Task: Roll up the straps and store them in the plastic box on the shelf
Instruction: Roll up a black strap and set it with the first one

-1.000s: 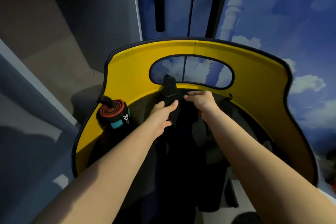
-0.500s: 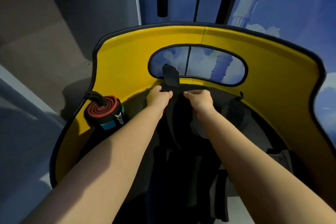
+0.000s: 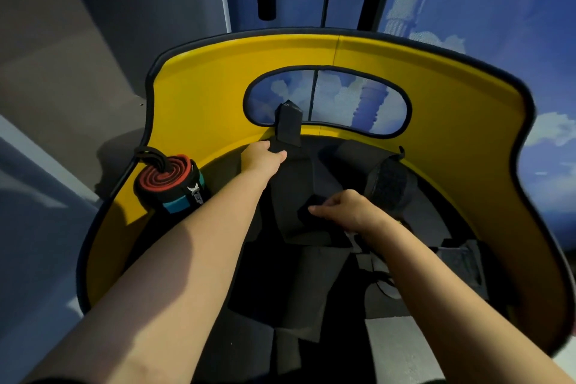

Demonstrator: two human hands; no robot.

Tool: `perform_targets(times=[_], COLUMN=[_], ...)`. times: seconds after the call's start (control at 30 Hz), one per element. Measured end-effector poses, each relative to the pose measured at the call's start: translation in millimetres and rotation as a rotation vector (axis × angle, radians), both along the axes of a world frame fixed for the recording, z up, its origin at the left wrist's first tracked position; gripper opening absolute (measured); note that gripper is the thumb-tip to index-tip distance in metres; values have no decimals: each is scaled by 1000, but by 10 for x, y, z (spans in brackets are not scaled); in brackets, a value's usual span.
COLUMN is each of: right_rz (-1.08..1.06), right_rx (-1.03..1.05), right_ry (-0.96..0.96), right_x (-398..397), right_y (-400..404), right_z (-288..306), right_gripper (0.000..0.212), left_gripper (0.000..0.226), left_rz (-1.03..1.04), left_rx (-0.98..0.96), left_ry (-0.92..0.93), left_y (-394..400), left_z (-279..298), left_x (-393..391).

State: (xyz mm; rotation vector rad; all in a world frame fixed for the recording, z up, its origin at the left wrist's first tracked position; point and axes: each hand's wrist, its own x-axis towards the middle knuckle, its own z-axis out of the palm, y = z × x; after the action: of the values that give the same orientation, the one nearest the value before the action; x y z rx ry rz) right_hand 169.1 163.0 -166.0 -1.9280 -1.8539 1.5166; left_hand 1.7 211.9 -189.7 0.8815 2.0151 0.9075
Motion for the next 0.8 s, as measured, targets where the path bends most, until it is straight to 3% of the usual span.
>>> perform_targets(times=[0.17, 0.27, 0.33, 0.4, 0.53, 0.6, 0.73, 0.8], right_rz=[-133, -239, -307, -350, -378, -423, -397, -297], right_rx=[-64, -63, -67, -63, -31, -34, 19, 178], right_ry=[151, 228, 265, 292, 280, 314, 259, 133], right_x=[59, 65, 57, 45, 43, 52, 115, 164], right_y=[-78, -112, -137, -162, -210, -250, -387, -464], right_z=[-70, -113, -129, -126, -84, -47, 107, 180], right_gripper=[15, 20, 23, 22, 19, 24, 21, 29], left_gripper=[61, 45, 31, 32, 19, 24, 22, 20], left_rz=[-98, -114, -279, -502, -831, -935, -1024, -999], left_rx=[-16, -24, -80, -149, -175, -217, -200, -116], left_ry=[161, 173, 163, 30, -47, -36, -11, 39], left_y=[-132, -455, -747, -1042, -1378, -1453, -1544, -1549], left_z=[22, 135, 217, 320, 547, 621, 636, 674], left_x=[-66, -113, -119, -99, -131, -163, -114, -55])
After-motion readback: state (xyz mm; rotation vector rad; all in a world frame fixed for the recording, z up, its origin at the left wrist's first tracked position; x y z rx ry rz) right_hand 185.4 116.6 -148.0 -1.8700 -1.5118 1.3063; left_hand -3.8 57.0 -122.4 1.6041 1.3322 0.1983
